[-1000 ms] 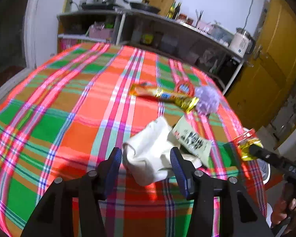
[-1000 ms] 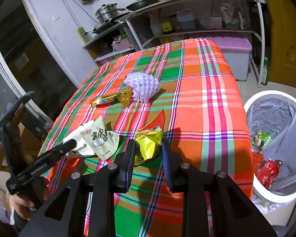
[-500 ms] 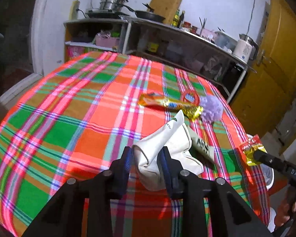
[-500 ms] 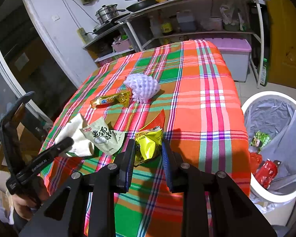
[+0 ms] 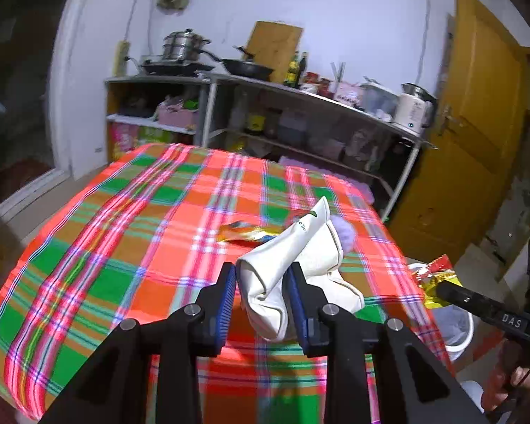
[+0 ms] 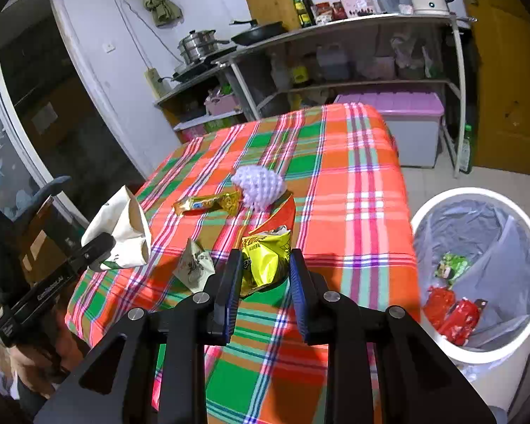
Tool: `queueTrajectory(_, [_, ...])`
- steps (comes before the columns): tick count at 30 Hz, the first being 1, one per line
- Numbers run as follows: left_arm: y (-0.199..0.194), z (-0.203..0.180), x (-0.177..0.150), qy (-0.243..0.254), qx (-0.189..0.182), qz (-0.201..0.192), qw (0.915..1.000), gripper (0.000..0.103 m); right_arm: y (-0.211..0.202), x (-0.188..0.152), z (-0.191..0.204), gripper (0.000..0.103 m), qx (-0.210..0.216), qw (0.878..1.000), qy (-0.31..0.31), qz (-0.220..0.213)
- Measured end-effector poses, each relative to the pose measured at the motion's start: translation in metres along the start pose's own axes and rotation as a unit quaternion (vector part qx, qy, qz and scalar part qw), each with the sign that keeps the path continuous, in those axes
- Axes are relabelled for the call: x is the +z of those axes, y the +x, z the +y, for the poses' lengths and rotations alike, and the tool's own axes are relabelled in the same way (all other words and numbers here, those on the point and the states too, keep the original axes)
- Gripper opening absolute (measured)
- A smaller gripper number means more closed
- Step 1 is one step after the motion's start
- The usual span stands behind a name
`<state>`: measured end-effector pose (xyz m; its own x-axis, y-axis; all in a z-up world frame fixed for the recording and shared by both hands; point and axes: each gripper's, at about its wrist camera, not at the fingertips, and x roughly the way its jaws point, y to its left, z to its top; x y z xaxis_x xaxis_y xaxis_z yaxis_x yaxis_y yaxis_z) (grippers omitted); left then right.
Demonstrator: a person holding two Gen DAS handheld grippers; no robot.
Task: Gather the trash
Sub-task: 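Carry the white paper bag and yellow chip bag over the bin while both tools open to drop them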
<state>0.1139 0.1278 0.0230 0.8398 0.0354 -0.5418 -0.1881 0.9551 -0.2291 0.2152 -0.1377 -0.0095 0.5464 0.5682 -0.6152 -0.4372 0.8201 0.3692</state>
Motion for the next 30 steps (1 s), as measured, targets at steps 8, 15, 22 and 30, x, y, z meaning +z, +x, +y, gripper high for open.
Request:
queueTrajectory(8, [0.008,-0.050,0.003,0.039,-0.043,0.005,0.9983,0.030,-0.025,-0.001,-0.014,0.027,-0.018,1.000,0.008,-0.019])
queueTrajectory(15, [0.020,-0.091,0.001,0.069,-0.076,0.015,0.9946,0.030,-0.046,-0.001,-0.038,0.027,-0.040,0.998,0.021,-0.036])
queueTrajectory(22, [0.038,-0.131,-0.002,0.094,-0.109,0.028,0.9892,0.030,-0.064,-0.003,-0.068,0.027,-0.069,0.996,0.039,-0.051])
queueTrajectory(30, [0.063,-0.176,-0.011,0.124,-0.143,0.052,0.9805,0.030,-0.075,-0.009,-0.108,0.027,-0.105,0.991,0.067,-0.055])
